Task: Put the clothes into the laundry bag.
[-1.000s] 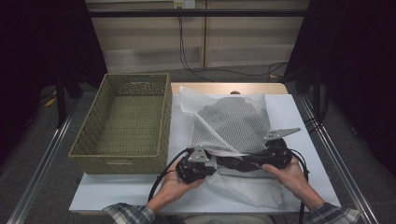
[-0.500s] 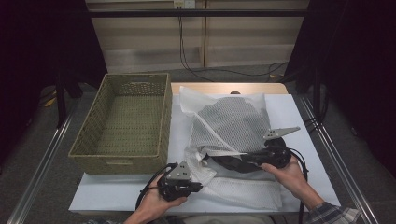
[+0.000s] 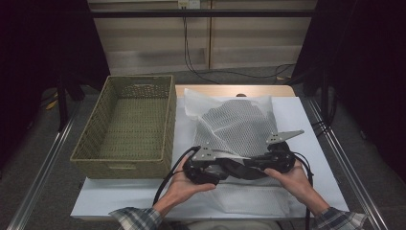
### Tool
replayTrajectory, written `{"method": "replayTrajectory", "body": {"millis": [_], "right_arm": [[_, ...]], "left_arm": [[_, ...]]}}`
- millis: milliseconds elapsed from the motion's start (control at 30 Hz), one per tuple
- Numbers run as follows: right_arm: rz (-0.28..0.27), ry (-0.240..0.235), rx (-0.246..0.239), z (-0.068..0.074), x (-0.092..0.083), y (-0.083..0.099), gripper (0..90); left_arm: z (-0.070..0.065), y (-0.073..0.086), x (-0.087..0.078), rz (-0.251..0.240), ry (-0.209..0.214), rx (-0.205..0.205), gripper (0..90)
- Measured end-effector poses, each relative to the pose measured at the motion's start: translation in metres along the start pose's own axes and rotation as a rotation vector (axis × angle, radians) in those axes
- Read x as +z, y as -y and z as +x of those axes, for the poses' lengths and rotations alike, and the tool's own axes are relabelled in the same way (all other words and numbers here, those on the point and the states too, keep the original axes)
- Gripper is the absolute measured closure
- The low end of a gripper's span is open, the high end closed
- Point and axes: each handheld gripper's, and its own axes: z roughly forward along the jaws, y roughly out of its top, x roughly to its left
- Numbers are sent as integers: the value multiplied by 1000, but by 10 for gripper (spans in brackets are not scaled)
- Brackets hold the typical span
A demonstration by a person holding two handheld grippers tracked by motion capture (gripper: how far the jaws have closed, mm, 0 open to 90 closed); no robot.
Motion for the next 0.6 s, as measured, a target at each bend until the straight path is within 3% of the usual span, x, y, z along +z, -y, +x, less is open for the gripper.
{"method": "replayTrajectory", "body": {"millis": [67,133,200,233,333,367,433,500,600], "right_arm": [[-2,0,-5,0,-1,0,889],[-4,1,-2,-1,-2,0,890],[-14,4,2,-1,-4,0,889],[-18,1,6,1,-6,0,890],[-23,-8,-5,5,-9,1,889],[-23,-12,-8,6,-10,0,890],[-25,-29,-8,7,-10,0,890],[-23,-39,-6,8,-8,0,890],[-22,-58,3,12,-7,1,892]], "left_arm": [[0,-5,10,10,1,5,396],[-1,-12,20,16,33,10,419],[-4,-18,31,52,41,43,518],[-3,-20,36,62,48,40,532],[0,-21,52,71,55,25,708],[0,-23,55,114,40,53,773],[3,-27,61,106,21,48,818],[9,-31,66,77,-22,10,826],[18,-41,68,46,-110,-5,833]]}}
